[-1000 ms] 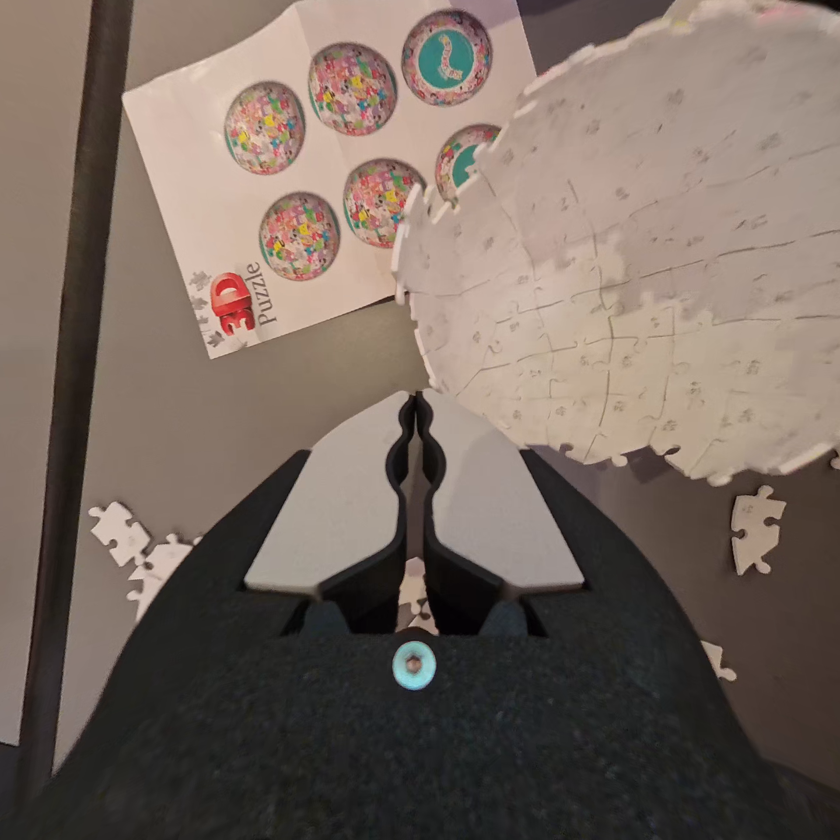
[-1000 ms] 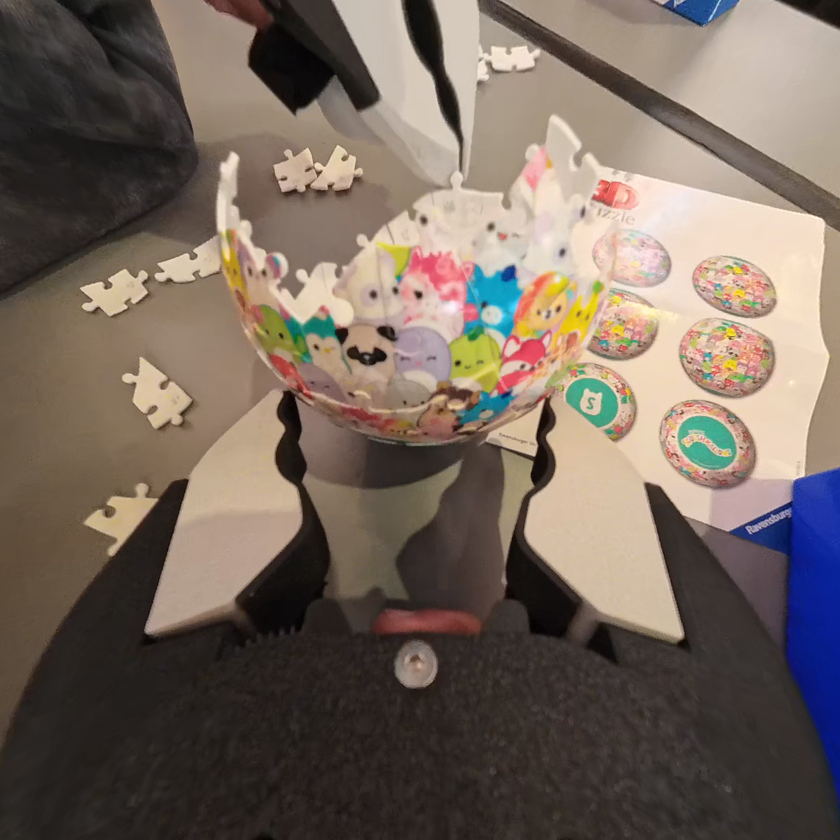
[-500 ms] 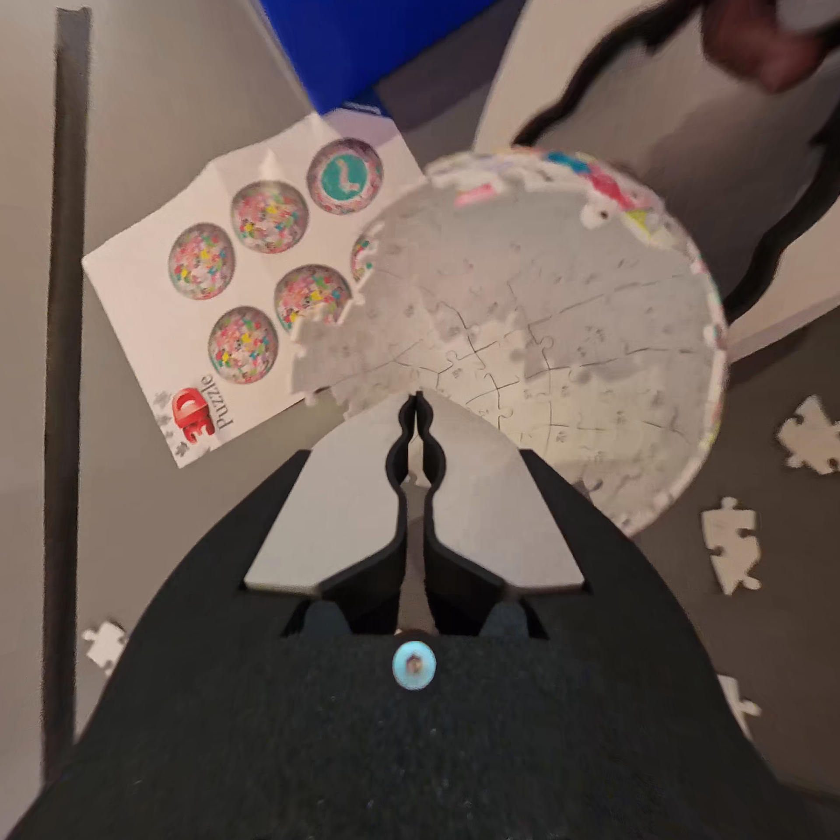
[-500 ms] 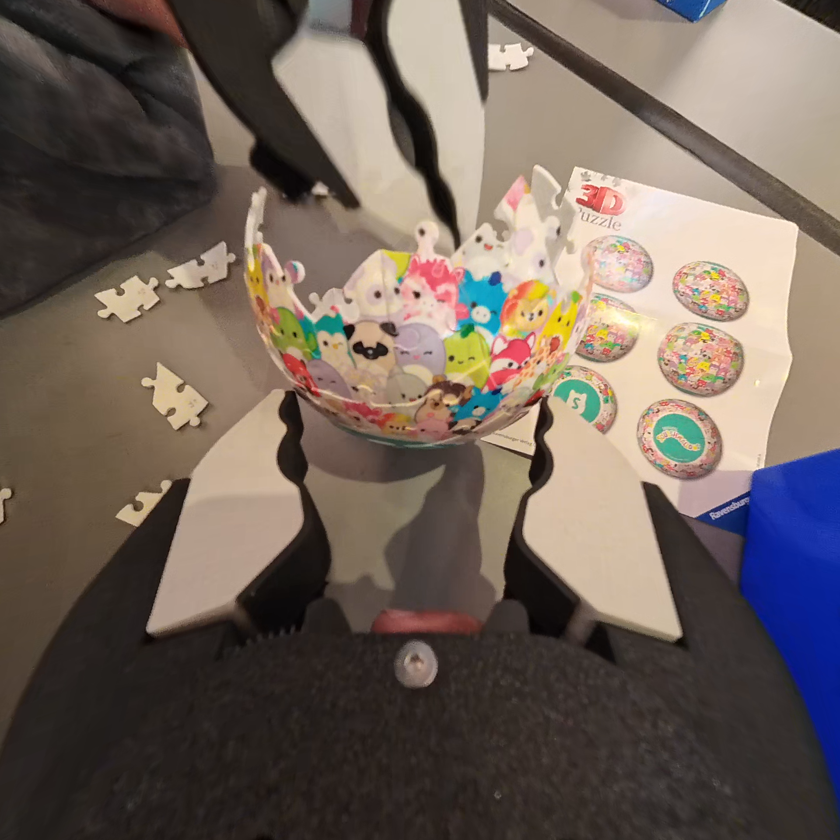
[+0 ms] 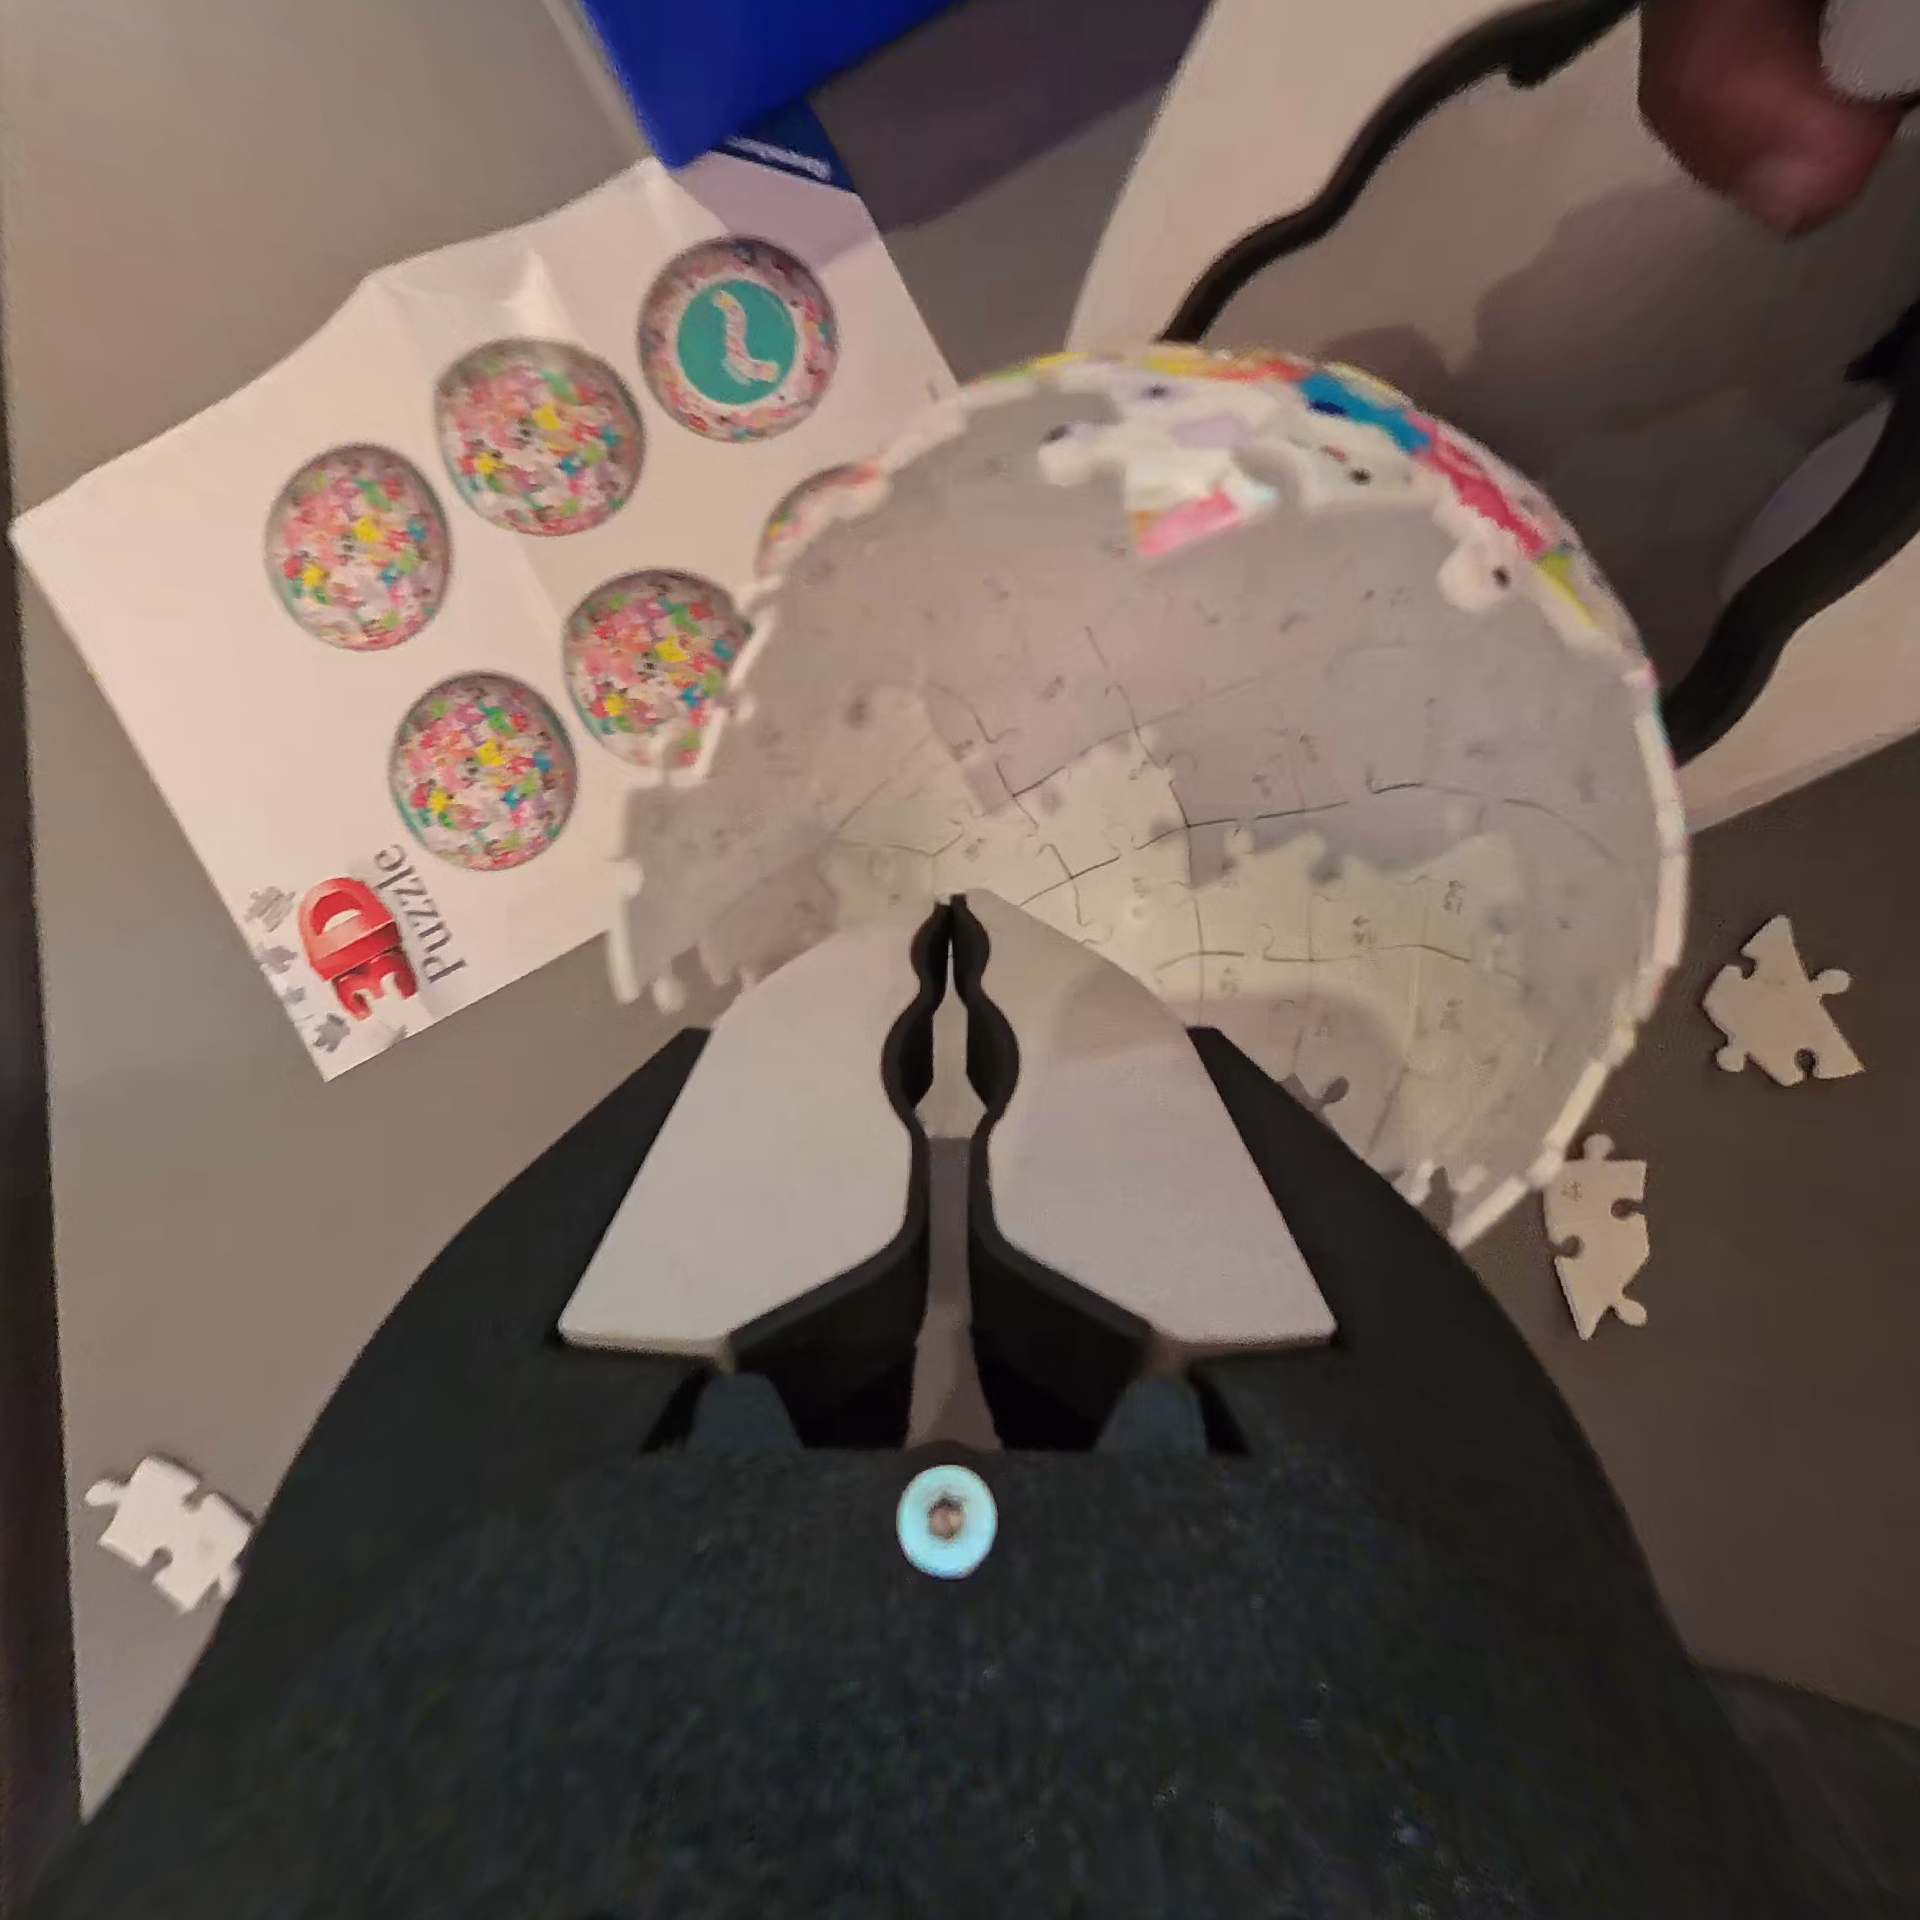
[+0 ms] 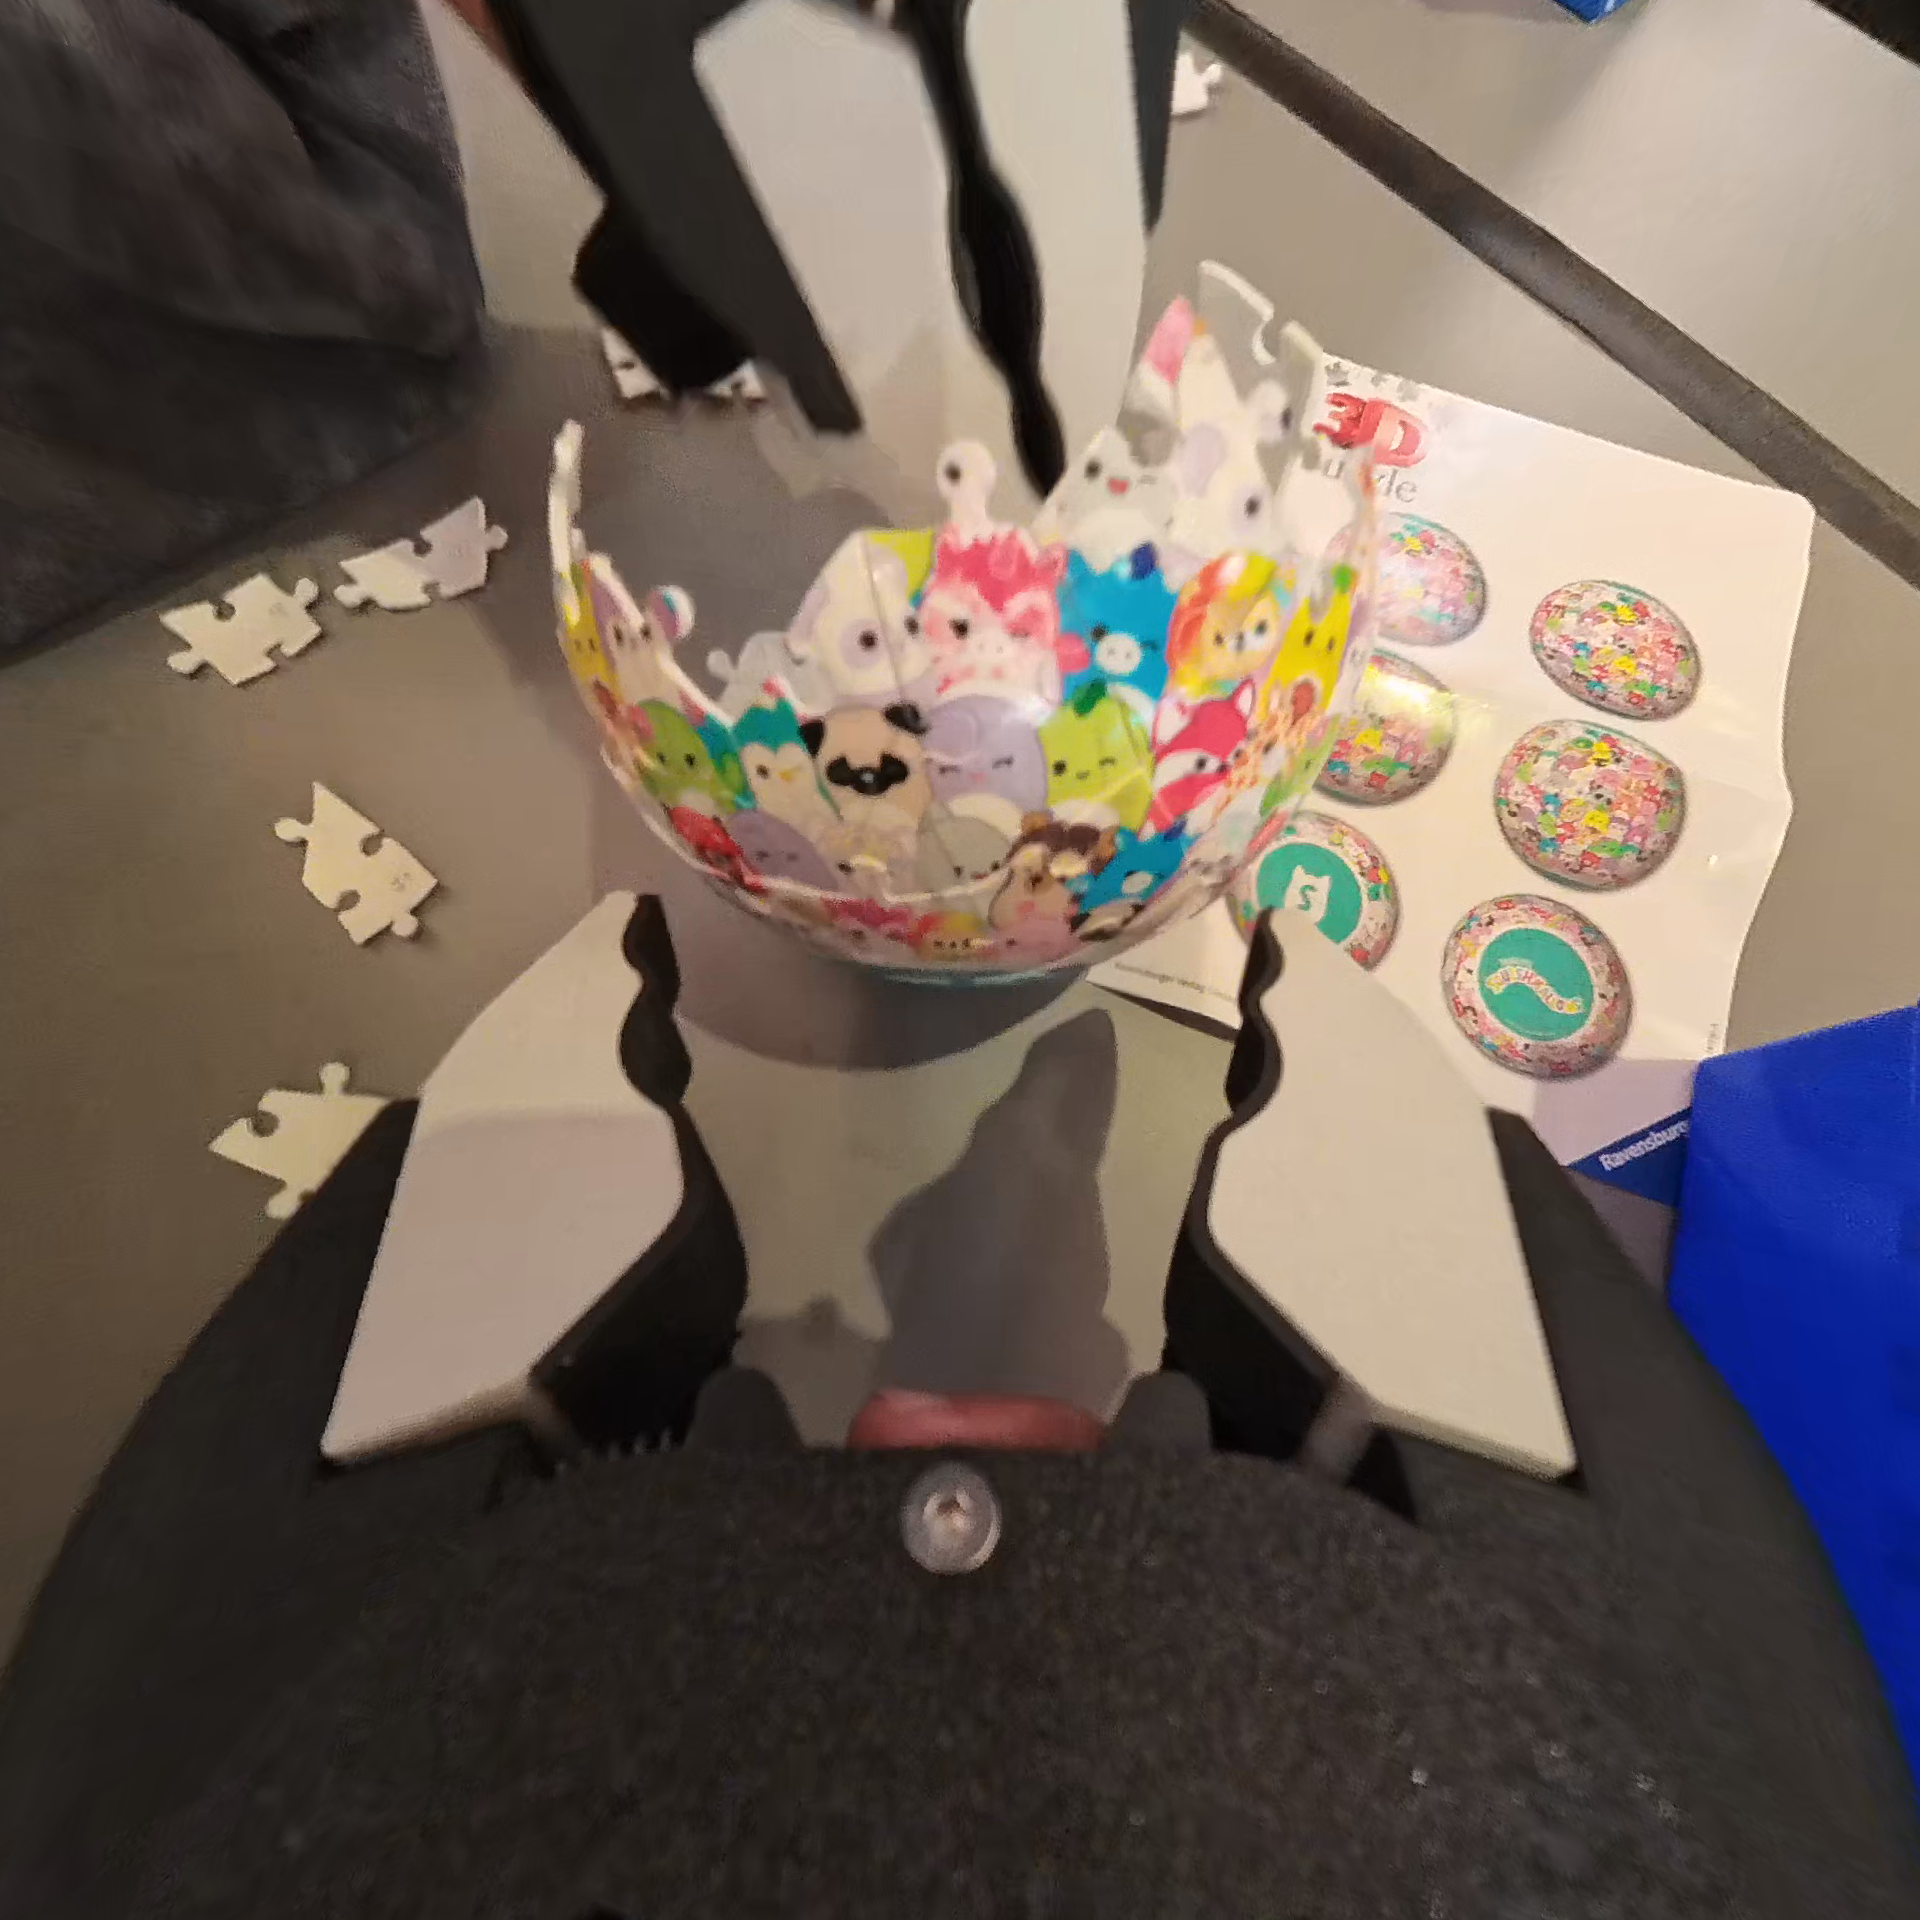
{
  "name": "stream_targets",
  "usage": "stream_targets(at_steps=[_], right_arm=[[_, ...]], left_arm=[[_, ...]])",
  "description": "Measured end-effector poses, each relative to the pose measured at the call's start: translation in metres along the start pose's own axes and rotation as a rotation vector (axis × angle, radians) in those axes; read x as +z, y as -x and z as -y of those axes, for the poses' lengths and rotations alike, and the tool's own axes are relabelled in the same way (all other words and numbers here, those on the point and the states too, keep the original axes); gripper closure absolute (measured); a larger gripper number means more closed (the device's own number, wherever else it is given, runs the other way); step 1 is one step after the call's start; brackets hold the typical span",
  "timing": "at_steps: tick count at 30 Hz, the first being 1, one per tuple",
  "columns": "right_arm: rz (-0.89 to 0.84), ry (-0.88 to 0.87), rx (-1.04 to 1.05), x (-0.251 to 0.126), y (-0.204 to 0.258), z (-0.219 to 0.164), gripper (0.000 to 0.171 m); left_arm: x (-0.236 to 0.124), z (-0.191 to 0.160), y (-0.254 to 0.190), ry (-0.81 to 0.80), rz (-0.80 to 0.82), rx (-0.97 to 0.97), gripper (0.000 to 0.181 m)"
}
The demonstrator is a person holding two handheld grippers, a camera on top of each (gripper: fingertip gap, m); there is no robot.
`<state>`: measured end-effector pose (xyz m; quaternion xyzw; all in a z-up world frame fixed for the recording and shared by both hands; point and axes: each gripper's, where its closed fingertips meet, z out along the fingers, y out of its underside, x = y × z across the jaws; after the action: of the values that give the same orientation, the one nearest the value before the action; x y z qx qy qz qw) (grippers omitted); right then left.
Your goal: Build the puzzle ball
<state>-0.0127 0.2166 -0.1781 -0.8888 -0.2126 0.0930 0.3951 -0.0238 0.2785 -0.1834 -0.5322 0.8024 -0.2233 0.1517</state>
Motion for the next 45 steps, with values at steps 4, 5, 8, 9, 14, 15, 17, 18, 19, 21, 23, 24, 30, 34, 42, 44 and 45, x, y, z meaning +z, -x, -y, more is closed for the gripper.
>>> stream_targets(at_steps=[4, 5, 8, 9, 14, 15, 17, 18, 19, 21, 23, 24, 30, 34, 42, 44, 45], right_arm=[[0.034, -0.054, 0.019, 0.004, 0.005, -0.008, 0.068], [0.036, -0.064, 0.031, 0.007, 0.005, -0.009, 0.068], [0.019, -0.065, 0.057, 0.017, 0.001, -0.013, 0.067], [0.015, -0.071, 0.067, 0.019, 0.0, -0.013, 0.068], [0.028, -0.102, 0.108, 0.017, 0.004, -0.003, 0.074], [0.022, -0.099, 0.105, 0.016, 0.004, -0.002, 0.074], [0.019, -0.106, 0.107, 0.014, 0.006, 0.001, 0.074], [0.02, -0.112, 0.111, 0.013, 0.007, 0.004, 0.074], [0.022, -0.115, 0.115, 0.012, 0.007, 0.006, 0.074], [0.017, -0.116, 0.118, 0.009, 0.007, 0.01, 0.074], [0.016, -0.108, 0.11, 0.007, 0.007, 0.013, 0.074], [0.009, -0.104, 0.099, 0.007, 0.006, 0.012, 0.074], [-0.005, -0.044, 0.013, 0.014, 0.01, -0.017, 0.073], [-0.044, -0.03, 0.049, 0.025, 0.004, -0.021, 0.073], [-0.022, -0.058, 0.105, 0.019, 0.005, -0.006, 0.081], [-0.023, -0.054, 0.107, 0.016, 0.006, -0.003, 0.08], [-0.018, -0.056, 0.112, 0.014, 0.007, 0.0, 0.08]], left_arm=[[-0.015, 0.002, 0.021, -0.068, 0.06, -0.074, 0.181], [-0.016, 0.002, 0.023, -0.087, 0.055, -0.092, 0.181], [-0.012, 0.005, 0.008, -0.13, -0.032, -0.074, 0.181], [-0.008, 0.005, 0.002, -0.123, -0.038, -0.044, 0.181], [0.011, -0.006, 0.003, 0.004, 0.059, 0.059, 0.181], [0.013, -0.007, 0.003, 0.008, 0.053, 0.049, 0.181], [0.015, -0.008, 0.004, 0.011, 0.037, 0.024, 0.181], [0.016, -0.008, 0.005, 0.017, 0.032, 0.015, 0.181], [0.017, -0.009, 0.005, 0.025, 0.032, 0.012, 0.181], [0.019, -0.012, 0.006, 0.044, 0.039, 0.018, 0.181], [0.019, -0.013, 0.005, 0.051, 0.037, 0.027, 0.181], [0.017, -0.013, 0.005, 0.05, 0.035, 0.033, 0.181], [-0.01, -0.002, 0.012, -0.079, 0.059, 0.016, 0.181], [-0.021, -0.003, 0.032, -0.15, 0.097, -0.076, 0.181], [-0.01, -0.019, 0.033, -0.109, 0.055, -0.122, 0.181], [-0.008, -0.02, 0.032, -0.099, 0.048, -0.127, 0.181], [-0.006, -0.021, 0.031, -0.091, 0.042, -0.127, 0.181]])
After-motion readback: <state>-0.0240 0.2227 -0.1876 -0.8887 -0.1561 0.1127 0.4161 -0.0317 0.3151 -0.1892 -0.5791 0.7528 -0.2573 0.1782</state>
